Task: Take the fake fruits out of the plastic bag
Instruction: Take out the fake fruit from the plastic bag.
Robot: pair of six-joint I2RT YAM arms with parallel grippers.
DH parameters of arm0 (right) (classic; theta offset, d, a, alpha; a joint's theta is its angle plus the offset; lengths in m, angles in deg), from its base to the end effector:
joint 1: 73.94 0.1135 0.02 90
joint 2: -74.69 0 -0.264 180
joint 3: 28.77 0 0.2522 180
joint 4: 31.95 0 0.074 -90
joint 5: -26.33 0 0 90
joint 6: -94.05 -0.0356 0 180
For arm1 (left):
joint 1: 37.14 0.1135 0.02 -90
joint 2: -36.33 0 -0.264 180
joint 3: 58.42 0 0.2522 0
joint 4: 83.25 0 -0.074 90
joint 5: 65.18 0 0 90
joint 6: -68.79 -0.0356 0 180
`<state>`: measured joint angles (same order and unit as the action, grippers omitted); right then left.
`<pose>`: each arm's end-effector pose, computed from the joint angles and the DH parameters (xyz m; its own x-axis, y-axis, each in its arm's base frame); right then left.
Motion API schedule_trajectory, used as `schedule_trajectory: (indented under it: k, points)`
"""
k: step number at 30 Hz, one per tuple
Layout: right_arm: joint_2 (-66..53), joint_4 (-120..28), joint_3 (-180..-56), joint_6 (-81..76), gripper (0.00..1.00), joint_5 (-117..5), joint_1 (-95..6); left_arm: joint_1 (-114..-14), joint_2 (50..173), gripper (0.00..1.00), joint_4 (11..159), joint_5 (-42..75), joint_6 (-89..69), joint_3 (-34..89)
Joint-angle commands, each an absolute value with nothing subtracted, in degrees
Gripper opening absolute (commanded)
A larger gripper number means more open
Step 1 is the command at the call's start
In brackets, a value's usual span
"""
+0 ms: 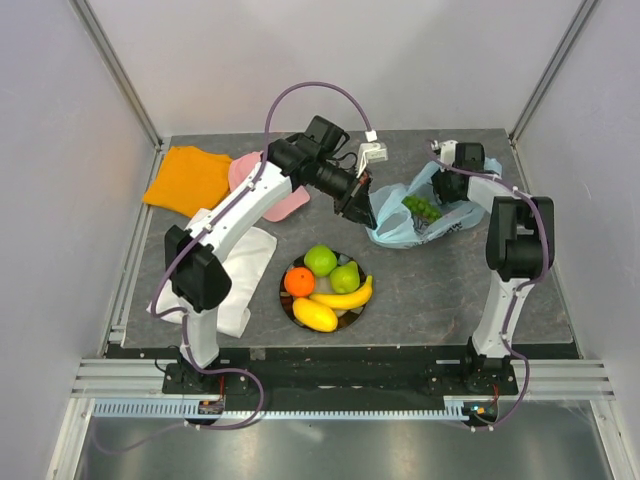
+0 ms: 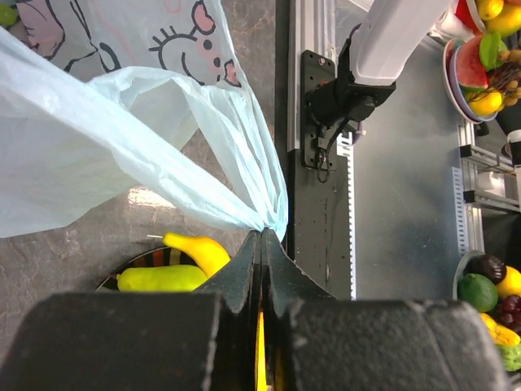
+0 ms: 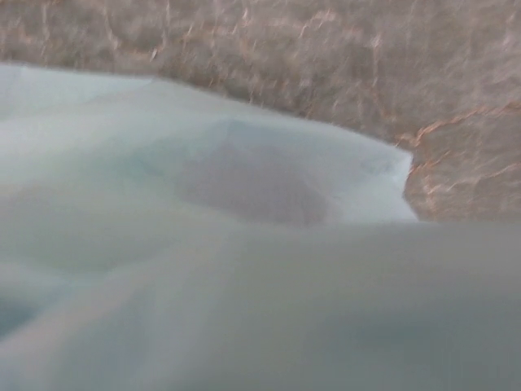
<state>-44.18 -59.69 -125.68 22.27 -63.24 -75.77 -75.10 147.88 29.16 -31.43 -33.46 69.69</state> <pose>0.4520 -0.0142 0.1668 -0.7325 -0.2894 -0.6162 -0.2126 0.9571 -0.1968 0.3111 -0.2803 0.3580 -0.4390 0.4920 -0.7518 0.8669 0.0123 -0.4983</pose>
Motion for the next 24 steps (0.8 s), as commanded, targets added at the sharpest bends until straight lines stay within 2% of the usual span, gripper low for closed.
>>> schedule_trajectory:
  k: [1, 8, 16, 20, 24]
  points:
    - [-36.51, -56.96, -121.9, 23.64, 0.37, -55.25, -76.4, -75.11, 149.7, 0.01, 29.29, -34.42, -31.67, 71.0]
    - [-21.04, -72.84, -118.73, 23.91, 0.34, -45.06, -76.4, -75.03, 151.82, 0.02, 29.37, -30.47, -31.76, 75.39]
    - [-2.14, -90.95, -115.66, 23.82, 0.38, -35.46, -76.4, -74.94, 153.23, 0.01, 30.34, -24.41, -30.97, 77.68]
    - [4.45, -96.59, -110.83, 28.64, 0.38, -33.97, -76.4, -74.94, 152.35, 0.01, 32.0, -19.23, -30.09, 79.62]
    - [9.81, -103.1, -113.01, 33.83, 0.38, -29.23, -75.35, -74.59, 152.0, 0.02, 32.62, -15.53, -30.26, 81.37]
